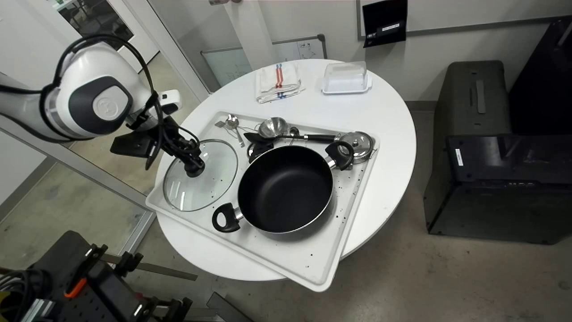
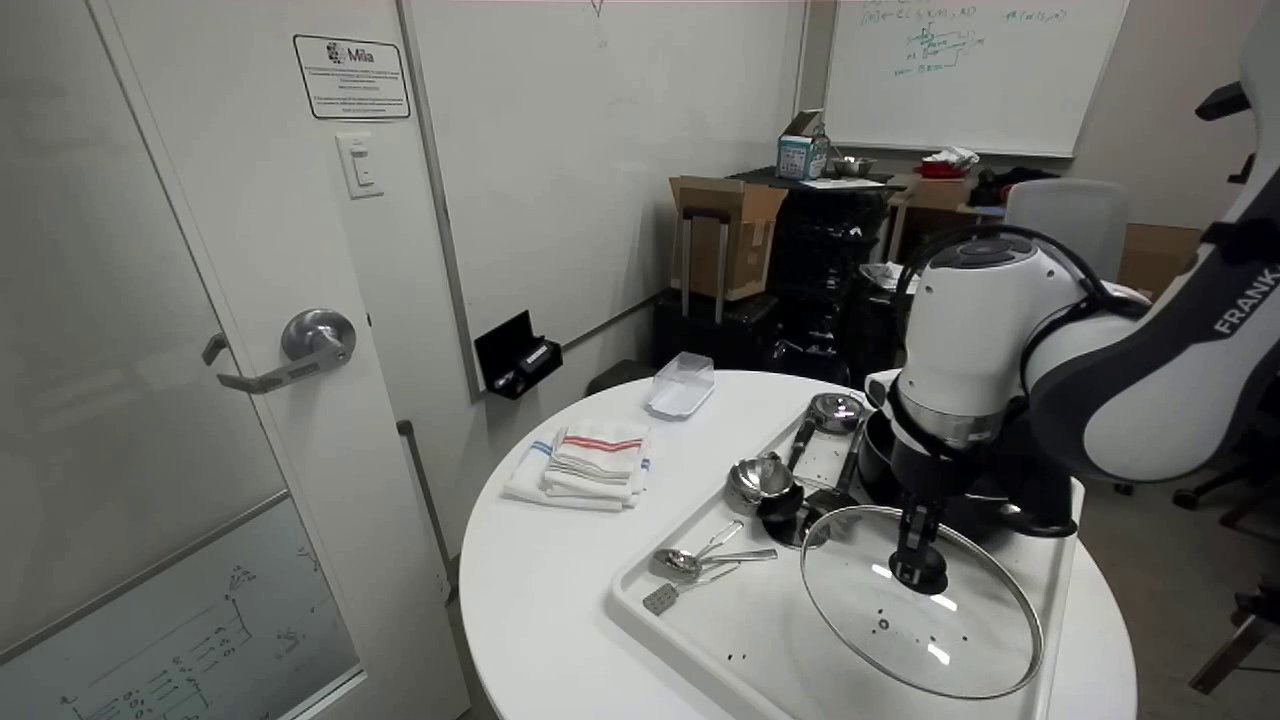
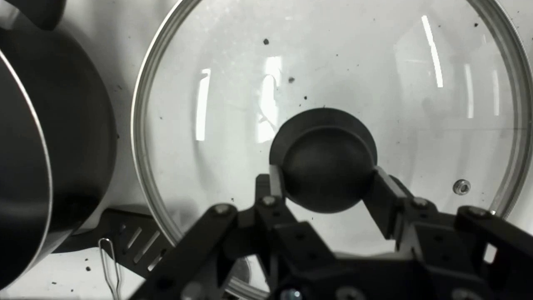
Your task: Put the glass lid on the table.
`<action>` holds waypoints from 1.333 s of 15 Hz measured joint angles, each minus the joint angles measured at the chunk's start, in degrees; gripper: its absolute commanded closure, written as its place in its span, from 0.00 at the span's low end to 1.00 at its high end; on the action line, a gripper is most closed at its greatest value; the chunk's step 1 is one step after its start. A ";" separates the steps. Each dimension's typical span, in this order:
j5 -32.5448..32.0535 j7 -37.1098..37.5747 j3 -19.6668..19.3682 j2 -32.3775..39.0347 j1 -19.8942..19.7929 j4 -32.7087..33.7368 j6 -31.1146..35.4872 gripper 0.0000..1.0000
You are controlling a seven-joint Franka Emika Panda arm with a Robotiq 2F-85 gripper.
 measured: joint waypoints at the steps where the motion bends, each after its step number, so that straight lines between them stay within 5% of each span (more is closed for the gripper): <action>1: 0.00 0.00 -0.08 0.72 0.15 0.16 1.22 0.74; 11: 0.16 -0.01 -6.70 9.23 6.63 2.41 14.87 0.74; 20: 1.33 -0.02 -7.54 13.00 8.62 4.18 16.30 0.74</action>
